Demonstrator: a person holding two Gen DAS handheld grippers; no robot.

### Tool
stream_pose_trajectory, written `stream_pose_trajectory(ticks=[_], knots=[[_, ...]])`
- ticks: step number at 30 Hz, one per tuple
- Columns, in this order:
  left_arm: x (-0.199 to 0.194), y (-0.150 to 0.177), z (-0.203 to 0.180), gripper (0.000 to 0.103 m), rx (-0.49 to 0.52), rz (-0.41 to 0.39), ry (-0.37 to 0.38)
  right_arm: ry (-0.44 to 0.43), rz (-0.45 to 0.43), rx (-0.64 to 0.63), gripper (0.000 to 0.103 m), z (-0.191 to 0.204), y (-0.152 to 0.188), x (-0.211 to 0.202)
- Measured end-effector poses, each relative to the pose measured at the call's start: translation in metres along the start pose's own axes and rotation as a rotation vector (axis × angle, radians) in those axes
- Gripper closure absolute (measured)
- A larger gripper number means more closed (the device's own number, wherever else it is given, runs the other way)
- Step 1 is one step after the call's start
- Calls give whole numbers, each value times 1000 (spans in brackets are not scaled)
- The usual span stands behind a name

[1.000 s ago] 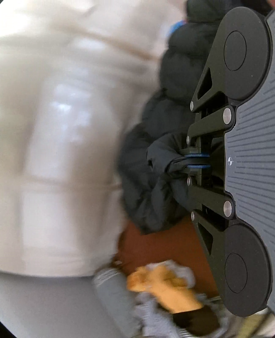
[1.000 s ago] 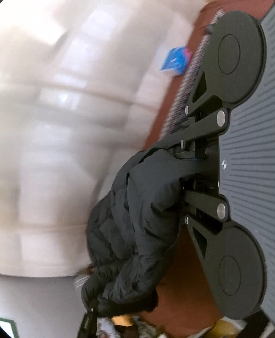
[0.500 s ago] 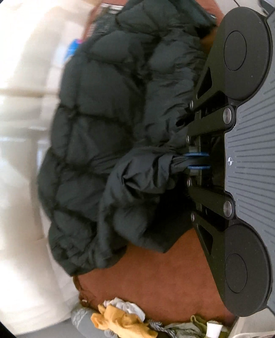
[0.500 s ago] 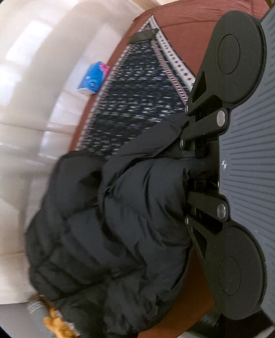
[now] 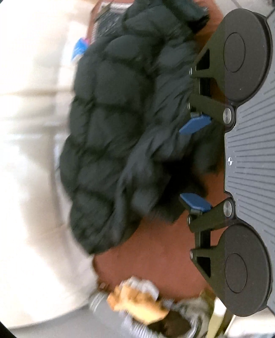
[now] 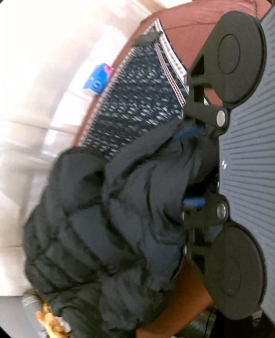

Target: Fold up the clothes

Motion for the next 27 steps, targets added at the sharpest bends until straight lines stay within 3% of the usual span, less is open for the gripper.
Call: stream_pose_trajectory(ticks=[4,8,13,16,19,22,25,27], knots=[[18,-5,33,25,-6,18,-97,-7,-73,33,40,-1,-21,-25],[57,3,43,27,33,67,-114,-70,-149,15,40,24,-59,-38],[99,8,39,27,18,90,-48,-177,-211,-111,40,78,-109,-39],[104,4,39,25,-6,41,5,-259,-211,-142,39,109,-138,-33],[119,2,46,27,-54,44,1,-356,-185,-170,39,147,-169,-17],[124,4,55,61,-145,51,48,-457,-161,-215,39,196,-202,3],[121,9,59,71,-194,41,75,-555,-122,-302,36,259,-233,24],[122,13,60,73,-209,40,88,-574,-88,-360,33,305,-248,46]])
Point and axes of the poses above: each gripper's, at about its wrist camera, not at the fingertips, and x roughly the way its jaws point, z to its left, y to its underside, the point moved 6 cm from there along x, roughly the way its jaws point, and after that the axes turned 11 degrees about x, right-handed, at the moved point
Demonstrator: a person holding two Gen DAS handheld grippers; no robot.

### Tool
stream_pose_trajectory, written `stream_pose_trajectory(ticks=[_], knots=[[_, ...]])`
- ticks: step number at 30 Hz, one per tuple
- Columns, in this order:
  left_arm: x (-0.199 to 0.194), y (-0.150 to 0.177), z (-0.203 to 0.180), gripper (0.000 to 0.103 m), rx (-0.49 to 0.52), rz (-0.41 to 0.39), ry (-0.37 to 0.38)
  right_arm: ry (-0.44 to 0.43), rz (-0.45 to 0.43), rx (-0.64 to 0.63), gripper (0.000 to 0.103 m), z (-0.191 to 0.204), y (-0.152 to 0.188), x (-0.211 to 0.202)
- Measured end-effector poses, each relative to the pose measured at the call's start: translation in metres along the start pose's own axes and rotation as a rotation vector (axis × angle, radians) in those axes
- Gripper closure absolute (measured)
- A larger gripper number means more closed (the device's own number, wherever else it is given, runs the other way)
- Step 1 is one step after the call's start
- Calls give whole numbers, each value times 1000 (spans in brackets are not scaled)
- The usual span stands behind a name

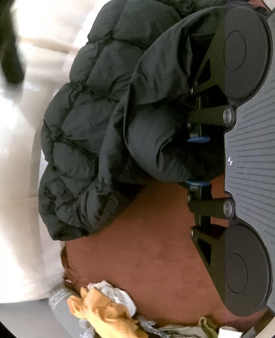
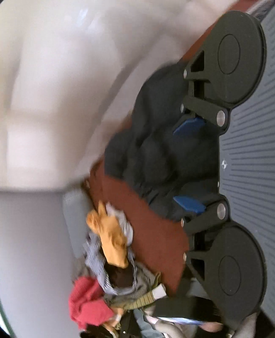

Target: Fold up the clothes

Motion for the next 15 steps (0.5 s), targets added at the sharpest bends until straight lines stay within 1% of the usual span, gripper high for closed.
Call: stream_pose_trajectory(ticks=[5,7,9,12,14,15], knots=[[4,0,2,80,-12,-8,29,-15,103,-90,33,43,-55,109],[4,-1,5,82,-33,-11,38,32,105,-126,32,49,-75,143],[4,0,8,83,-69,-11,53,72,83,-204,28,51,-92,170],[5,0,9,82,-78,-15,63,131,109,-271,26,37,-115,209],[4,0,8,54,-71,-20,61,151,138,-228,23,19,-127,230],[4,0,8,51,-70,-24,51,154,153,-197,20,10,-133,239]])
Point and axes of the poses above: each gripper's, at about its wrist camera, not at the fingertips, and x roughly the way its jaws point, z to its left, y to its underside, the point moved 6 cm from there along x, roughly the way its jaws point, and after that the axes turned 11 degrees about x, right-handed, at the moved point
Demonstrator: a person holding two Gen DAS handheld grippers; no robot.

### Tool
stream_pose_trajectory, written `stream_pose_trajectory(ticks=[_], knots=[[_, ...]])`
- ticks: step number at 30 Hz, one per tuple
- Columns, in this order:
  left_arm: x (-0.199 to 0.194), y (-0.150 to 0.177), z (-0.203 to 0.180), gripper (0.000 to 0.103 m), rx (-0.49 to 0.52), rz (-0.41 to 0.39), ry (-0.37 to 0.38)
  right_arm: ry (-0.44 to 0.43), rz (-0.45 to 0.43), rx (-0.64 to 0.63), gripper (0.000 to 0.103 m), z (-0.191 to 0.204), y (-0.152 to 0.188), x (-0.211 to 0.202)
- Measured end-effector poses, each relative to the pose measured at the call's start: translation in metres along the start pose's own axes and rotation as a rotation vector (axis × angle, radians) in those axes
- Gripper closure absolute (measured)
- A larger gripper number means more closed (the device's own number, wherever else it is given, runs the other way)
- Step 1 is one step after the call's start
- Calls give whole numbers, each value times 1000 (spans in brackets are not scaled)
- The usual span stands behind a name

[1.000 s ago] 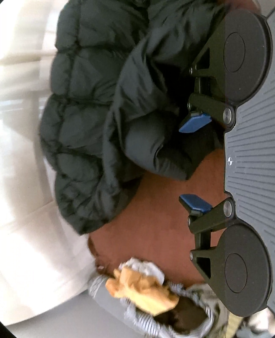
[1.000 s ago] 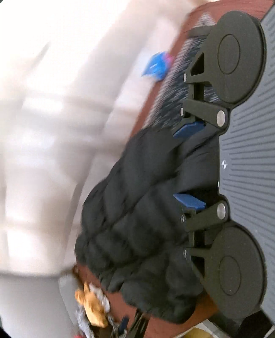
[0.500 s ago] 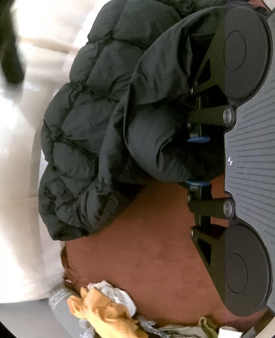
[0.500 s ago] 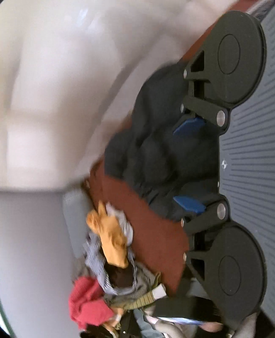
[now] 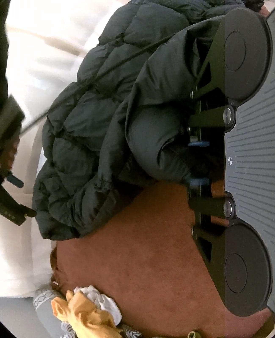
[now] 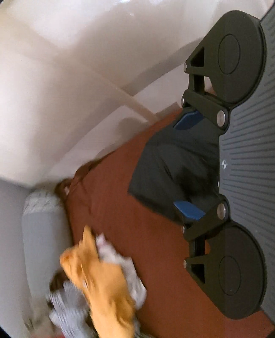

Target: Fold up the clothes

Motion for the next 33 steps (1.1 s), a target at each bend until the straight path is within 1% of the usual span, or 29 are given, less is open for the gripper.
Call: stream_pose_trajectory(ticks=[1,5,6,8,9,10,11,12,14,16,19,22,24,26,29,33], knots=[[0,0,0,46,2,-4,-9,-5,15,31,19,-7,-3,10],[3,0,-1,37,-13,-7,15,-36,91,111,17,-22,-5,47],[5,0,0,37,-19,-6,18,-42,110,123,17,-24,-3,55],[9,-1,0,42,-21,-2,29,-54,135,146,18,-26,4,66],[10,-2,0,54,-18,0,32,-78,154,156,32,-24,7,71],[12,-2,0,71,-20,3,35,-100,171,170,48,-24,9,74],[14,-2,1,81,-27,9,41,-121,186,191,69,-25,10,73],[16,-2,2,85,-34,14,44,-138,191,206,82,-26,10,71],[17,-2,5,93,-48,18,40,-153,151,213,94,-31,6,56],[14,-5,7,95,-55,16,30,-164,103,222,96,-39,0,37],[4,-15,12,96,-50,-8,2,-166,-6,284,97,-70,-8,-12],[-9,-34,13,96,-38,-50,-28,-177,-125,379,98,-113,-5,-76],[-18,-52,9,96,-17,-86,-54,-172,-206,437,98,-143,4,-124],[-29,-74,3,96,1,-136,-83,-150,-291,483,98,-175,21,-178],[-47,-110,-10,96,13,-218,-111,-94,-420,543,98,-222,61,-263],[-69,-160,-41,96,57,-333,-113,4,-578,611,98,-273,132,-377]])
Point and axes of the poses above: each gripper's, at about its wrist camera, not at the fingertips, and x roughly the way its jaws point, z to its left, y to its underside, the point moved 6 cm from there along x, roughly the way its jaws point, and after that the axes turned 11 degrees about x, right-handed, at the moved point
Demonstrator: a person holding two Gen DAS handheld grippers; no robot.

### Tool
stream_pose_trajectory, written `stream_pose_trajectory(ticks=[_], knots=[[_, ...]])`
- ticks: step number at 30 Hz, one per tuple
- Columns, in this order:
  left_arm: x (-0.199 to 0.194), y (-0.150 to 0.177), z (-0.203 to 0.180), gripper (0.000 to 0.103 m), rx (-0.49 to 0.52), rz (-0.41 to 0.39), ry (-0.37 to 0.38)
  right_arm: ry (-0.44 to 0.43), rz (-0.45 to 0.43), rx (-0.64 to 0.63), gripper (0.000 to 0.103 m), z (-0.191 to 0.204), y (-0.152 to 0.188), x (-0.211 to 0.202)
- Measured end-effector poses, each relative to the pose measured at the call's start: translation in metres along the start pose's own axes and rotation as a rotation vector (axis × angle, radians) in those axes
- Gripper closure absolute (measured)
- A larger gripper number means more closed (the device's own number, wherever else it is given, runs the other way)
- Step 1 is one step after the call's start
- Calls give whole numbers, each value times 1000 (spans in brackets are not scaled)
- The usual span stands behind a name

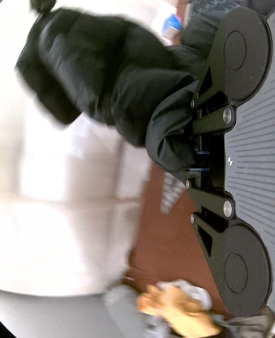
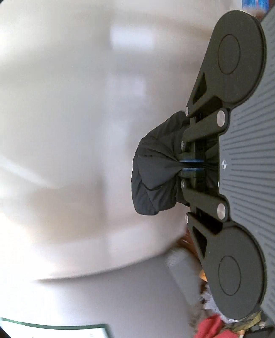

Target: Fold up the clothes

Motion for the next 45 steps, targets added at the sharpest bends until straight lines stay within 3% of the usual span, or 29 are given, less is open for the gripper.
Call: stream_pose_trajectory(ticks=[6,12,17,22,24,25,28,31,35,41,45], knots=[[7,-74,-84,96,90,-120,113,165,-171,37,98,-82,-5,-159],[40,-114,-190,96,186,-127,255,358,-253,140,98,-168,20,-264],[89,-114,-278,96,235,-35,361,563,-247,269,97,-258,62,-296],[128,-93,-336,92,307,102,411,765,-117,406,96,-349,130,-280],[131,-92,-343,82,312,131,434,800,-55,455,95,-370,158,-265],[129,-92,-345,69,310,141,447,810,-27,463,95,-378,169,-258],[117,-99,-343,63,292,152,490,826,23,452,93,-395,191,-244],[100,-101,-331,44,261,184,536,849,39,478,93,-410,196,-231],[94,-112,-286,17,184,181,568,890,27,486,93,-424,192,-224],[67,-124,-238,13,119,118,493,921,4,525,92,-450,181,-198],[44,-87,-227,8,209,154,426,897,-4,555,80,-460,175,-182]])
Point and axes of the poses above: each gripper's, at about its wrist camera, not at the fingertips, and x roughly the way its jaws point, z to its left, y to its underside, the point moved 6 cm from there along x, roughly the way its jaws point, and after that the axes turned 11 degrees about x, right-handed, at the moved point
